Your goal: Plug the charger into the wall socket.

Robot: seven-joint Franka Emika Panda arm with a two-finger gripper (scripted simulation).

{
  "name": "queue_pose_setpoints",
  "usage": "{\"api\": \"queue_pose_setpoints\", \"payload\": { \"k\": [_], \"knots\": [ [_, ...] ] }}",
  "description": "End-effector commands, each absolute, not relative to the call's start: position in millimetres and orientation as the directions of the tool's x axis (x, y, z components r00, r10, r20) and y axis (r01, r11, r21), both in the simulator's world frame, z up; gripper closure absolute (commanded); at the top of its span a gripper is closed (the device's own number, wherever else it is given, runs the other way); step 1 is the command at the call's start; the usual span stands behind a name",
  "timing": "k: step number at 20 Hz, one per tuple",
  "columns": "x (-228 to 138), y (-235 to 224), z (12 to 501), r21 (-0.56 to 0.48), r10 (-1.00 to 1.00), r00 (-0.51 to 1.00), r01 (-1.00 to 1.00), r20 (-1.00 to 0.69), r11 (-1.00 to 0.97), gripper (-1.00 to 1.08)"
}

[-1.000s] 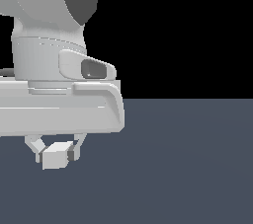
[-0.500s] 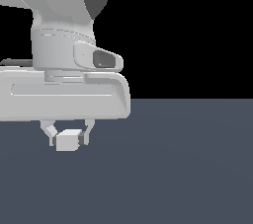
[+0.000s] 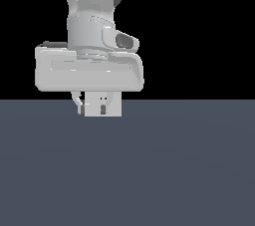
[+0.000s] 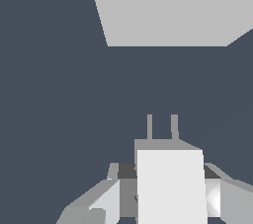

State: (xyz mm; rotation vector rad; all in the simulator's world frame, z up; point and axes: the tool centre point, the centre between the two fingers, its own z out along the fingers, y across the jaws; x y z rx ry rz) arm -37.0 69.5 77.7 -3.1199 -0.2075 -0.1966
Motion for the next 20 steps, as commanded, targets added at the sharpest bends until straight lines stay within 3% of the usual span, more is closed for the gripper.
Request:
{"api": "queue_pose_setpoints", "payload": {
  "k": [1, 20],
  "knots": [
    [-27, 65, 87, -0.001, 0.133, 0.983, 0.134, 0.125, -0.991, 1.08],
    [-5, 59, 100, 0.0, 0.133, 0.983, 0.134, 0.125, -0.991, 1.08]
  ]
}}
